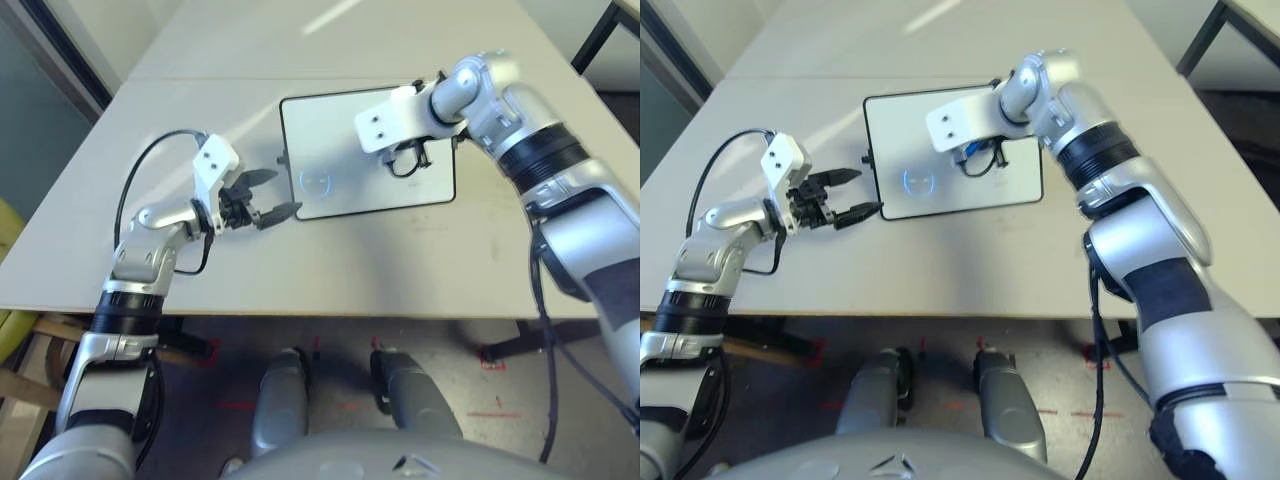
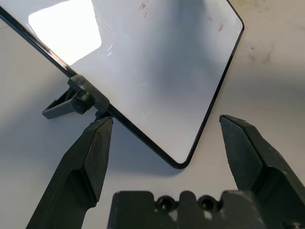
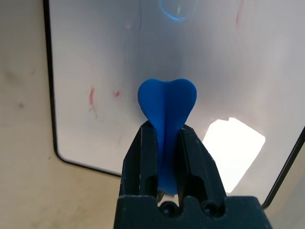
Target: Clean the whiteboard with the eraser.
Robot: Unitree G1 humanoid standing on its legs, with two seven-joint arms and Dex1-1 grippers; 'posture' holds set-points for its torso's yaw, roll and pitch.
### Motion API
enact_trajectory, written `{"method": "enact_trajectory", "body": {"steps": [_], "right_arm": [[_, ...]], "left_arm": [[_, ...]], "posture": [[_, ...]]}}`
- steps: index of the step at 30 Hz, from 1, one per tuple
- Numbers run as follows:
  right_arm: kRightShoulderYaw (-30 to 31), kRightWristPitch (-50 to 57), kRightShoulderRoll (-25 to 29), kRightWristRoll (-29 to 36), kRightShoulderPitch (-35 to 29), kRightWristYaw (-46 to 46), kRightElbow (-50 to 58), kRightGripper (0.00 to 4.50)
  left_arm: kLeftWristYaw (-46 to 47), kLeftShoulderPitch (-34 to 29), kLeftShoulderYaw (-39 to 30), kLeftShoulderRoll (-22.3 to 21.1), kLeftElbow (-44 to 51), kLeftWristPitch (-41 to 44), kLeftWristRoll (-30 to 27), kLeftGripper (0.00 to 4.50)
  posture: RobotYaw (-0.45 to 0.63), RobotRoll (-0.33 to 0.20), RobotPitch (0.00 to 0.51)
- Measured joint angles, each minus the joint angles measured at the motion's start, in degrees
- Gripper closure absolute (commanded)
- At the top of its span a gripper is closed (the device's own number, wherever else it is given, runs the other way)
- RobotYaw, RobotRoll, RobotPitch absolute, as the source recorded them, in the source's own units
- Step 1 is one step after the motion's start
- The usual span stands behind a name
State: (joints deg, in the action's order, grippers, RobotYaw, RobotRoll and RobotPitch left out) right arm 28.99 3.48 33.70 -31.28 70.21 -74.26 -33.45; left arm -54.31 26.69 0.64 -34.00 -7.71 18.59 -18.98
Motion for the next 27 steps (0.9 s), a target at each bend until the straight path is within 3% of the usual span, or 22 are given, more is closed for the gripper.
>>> {"method": "enact_trajectory", "body": {"steps": [9,20,27], "right_arm": [[-5.56,15.07,6.39,1.91,-4.83,-0.97,4.65,4.19],[-9.52,35.26,7.97,5.90,-7.56,2.09,-10.00,4.19],[-13.99,41.99,3.81,10.32,-3.76,11.37,-24.79,4.19]], "left_arm": [[-0.34,0.00,0.04,0.08,-0.02,-0.01,0.00,0.00],[-0.46,0.12,0.02,0.07,-0.10,0.00,0.00,0.00],[-0.46,0.14,-0.01,-0.01,-0.14,0.00,0.01,0.00]], "posture": [[-0.10,0.000,0.140],[-0.11,0.000,0.137],[-0.10,0.000,0.133]]}}
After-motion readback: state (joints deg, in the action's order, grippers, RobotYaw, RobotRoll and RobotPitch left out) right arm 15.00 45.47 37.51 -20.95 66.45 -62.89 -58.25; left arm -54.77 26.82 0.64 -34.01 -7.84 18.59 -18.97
